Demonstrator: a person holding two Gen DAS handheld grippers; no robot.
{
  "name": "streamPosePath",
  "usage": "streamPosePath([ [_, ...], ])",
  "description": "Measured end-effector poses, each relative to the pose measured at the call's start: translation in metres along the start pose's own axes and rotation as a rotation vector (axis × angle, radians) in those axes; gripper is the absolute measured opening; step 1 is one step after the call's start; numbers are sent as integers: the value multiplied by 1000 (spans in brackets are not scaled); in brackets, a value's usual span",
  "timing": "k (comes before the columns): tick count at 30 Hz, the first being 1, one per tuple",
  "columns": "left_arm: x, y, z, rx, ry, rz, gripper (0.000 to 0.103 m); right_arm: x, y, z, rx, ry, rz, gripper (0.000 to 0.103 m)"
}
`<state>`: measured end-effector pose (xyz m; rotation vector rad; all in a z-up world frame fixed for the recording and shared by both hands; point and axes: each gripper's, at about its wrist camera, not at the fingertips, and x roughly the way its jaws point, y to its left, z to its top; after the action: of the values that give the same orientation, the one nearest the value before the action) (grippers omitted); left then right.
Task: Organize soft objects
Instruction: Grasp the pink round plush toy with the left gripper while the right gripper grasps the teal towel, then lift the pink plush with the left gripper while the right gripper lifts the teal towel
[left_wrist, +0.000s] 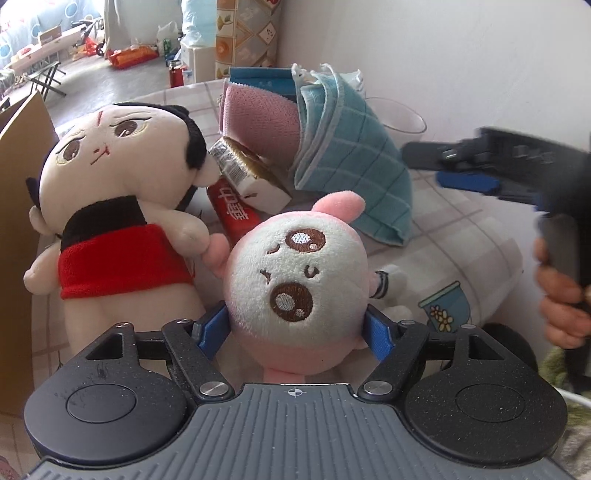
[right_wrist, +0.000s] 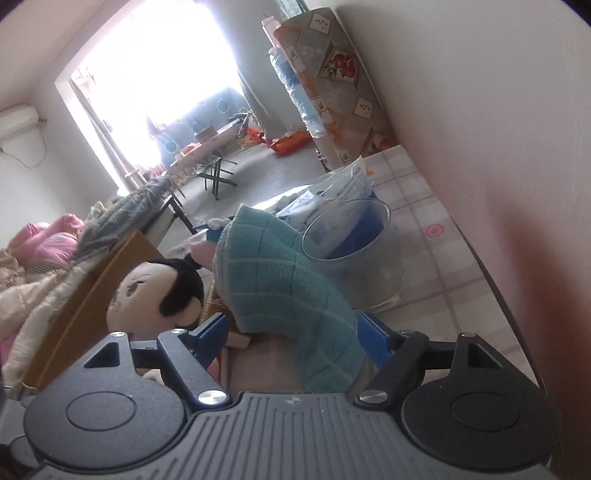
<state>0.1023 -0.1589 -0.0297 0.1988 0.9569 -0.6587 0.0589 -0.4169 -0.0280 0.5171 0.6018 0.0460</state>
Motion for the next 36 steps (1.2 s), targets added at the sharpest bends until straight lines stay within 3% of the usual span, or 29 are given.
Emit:
streamPosePath([
  [4,0,1,2,8,-6,-1,78,22,-3,-2,18,27,-4,79],
  [7,-2,1,-1,18,-10,2,79,29,-11,-2,62,32,15,71],
  [10,-1,2,-2,20,-16,1,78,34,-14,-3,87,32,17,43],
  [11,0,1,-1,20,-19,2,78,33,-16,-4,96,36,17,21],
  [12,1,1,-1,19,-22,2,77,32,-17,-5,109,40,19,16],
  [15,0,0,-2,23,-32,6,76,15,-16,-10,111,34,2,10],
  [20,-5,0,-6,21,-31,6,76,-34,-16,-24,90,73,-29,9],
  [25,-5,1,-7,11,-29,5,76,-52,-10,-40,-36,144,-123,14],
  [28,-5,2,-5,2,-27,6,76,-56,-1,-39,-116,123,-151,41],
  [29,-5,2,-4,0,-26,5,76,-58,1,-37,-137,104,-154,60],
  [30,-5,2,-3,-2,-24,5,76,-59,1,-33,-152,80,-154,73],
  [33,-3,3,-2,-3,-22,4,76,-54,0,-21,-169,29,-120,80],
  [36,-3,3,-2,-4,-22,4,76,-35,-8,-9,-135,33,-78,80],
])
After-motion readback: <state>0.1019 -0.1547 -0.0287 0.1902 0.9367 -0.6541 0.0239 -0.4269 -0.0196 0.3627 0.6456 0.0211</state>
